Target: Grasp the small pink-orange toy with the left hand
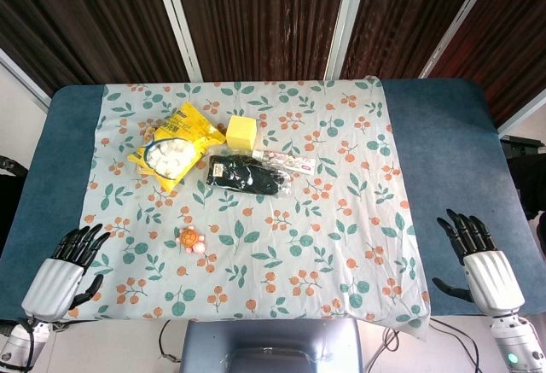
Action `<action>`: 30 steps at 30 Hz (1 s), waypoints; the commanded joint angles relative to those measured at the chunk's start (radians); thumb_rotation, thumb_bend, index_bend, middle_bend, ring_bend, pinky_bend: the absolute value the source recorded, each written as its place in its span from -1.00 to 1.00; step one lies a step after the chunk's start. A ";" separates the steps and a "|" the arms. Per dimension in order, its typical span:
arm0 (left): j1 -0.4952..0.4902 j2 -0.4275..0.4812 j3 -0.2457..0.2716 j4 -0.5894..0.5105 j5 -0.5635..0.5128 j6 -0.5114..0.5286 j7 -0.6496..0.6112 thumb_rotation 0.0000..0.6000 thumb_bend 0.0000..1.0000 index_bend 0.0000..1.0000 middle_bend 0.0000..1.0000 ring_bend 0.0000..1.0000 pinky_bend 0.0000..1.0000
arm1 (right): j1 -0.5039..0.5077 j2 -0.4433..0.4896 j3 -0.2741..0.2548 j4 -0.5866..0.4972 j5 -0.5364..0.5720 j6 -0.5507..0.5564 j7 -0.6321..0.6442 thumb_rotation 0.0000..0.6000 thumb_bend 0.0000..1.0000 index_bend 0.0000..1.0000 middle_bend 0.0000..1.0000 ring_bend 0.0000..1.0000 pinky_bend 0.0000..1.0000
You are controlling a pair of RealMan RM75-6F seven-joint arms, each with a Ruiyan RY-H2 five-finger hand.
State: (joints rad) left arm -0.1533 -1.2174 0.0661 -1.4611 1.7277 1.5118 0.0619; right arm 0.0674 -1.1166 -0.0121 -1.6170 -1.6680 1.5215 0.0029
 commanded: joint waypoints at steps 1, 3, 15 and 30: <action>-0.001 -0.002 0.001 0.001 0.002 -0.002 0.000 1.00 -0.17 -1.00 -1.00 -1.00 -0.79 | -0.003 0.003 -0.003 -0.002 -0.006 0.007 0.000 1.00 -0.72 -1.00 -1.00 -1.00 -1.00; -0.006 -0.007 0.003 0.006 0.007 -0.009 -0.001 1.00 -0.17 -1.00 -1.00 -1.00 -0.79 | -0.008 0.006 -0.003 -0.006 -0.012 0.019 0.002 1.00 -0.72 -1.00 -1.00 -1.00 -1.00; -0.180 -0.252 -0.049 0.277 0.073 -0.130 -0.122 1.00 -0.17 -0.79 -0.69 0.49 0.85 | -0.001 -0.004 -0.002 -0.011 -0.018 0.013 -0.005 1.00 -0.73 -1.00 -1.00 -1.00 -1.00; -0.298 -0.438 -0.043 0.490 0.028 -0.296 -0.020 1.00 -0.17 -0.68 -0.64 0.78 1.00 | 0.003 0.001 0.000 -0.016 -0.001 -0.001 -0.002 1.00 -0.73 -1.00 -1.00 -1.00 -1.00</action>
State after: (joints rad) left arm -0.4413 -1.6341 0.0204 -0.9957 1.7543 1.2093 0.0306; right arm 0.0704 -1.1167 -0.0123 -1.6328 -1.6698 1.5202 0.0006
